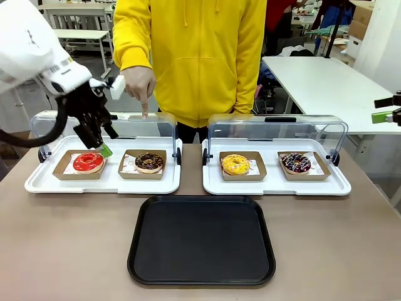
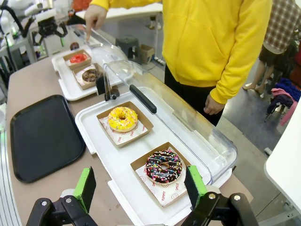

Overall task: Move the second donut from the left to the tray.
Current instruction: Pick up the Paper togo box containing the Donut indicated by the person and place it on the Handle tray.

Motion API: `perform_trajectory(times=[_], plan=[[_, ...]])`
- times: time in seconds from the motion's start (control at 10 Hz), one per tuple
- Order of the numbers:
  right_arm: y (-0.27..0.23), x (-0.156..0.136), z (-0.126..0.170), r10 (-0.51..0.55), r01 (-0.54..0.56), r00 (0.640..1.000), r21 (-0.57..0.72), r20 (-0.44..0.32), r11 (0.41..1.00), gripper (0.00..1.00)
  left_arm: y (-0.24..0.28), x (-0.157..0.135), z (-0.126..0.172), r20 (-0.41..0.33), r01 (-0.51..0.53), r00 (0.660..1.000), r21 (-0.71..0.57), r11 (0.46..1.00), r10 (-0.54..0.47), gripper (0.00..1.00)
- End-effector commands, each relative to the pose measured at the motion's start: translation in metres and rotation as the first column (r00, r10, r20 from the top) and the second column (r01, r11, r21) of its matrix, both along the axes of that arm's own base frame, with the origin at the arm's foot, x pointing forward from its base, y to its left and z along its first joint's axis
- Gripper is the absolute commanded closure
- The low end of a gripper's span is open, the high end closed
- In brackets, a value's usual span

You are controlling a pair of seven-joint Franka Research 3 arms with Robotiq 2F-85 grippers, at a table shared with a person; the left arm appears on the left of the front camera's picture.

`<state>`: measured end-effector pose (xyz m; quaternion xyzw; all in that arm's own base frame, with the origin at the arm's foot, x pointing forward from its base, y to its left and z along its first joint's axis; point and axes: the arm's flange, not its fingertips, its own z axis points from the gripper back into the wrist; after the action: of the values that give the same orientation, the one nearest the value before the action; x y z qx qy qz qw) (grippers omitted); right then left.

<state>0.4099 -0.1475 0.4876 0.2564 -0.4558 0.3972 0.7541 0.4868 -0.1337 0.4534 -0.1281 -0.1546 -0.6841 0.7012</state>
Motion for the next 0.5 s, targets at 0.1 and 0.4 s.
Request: perform_trajectory(times=[0.1, 0.4], plan=[[0.001, 0.000, 0.001, 0.005, -0.005, 1.000, 0.003, 0.004, 1.000, 0.00, -0.022, 0.003, -0.042, 0.062, -0.005, 0.998, 0.115, 0.993, -0.002, 0.00], [0.001, 0.000, 0.001, 0.005, -0.005, 1.000, 0.003, 0.004, 1.000, 0.00, -0.033, 0.029, -0.086, 0.050, 0.015, 0.998, 0.209, 0.978, -0.026, 0.00]])
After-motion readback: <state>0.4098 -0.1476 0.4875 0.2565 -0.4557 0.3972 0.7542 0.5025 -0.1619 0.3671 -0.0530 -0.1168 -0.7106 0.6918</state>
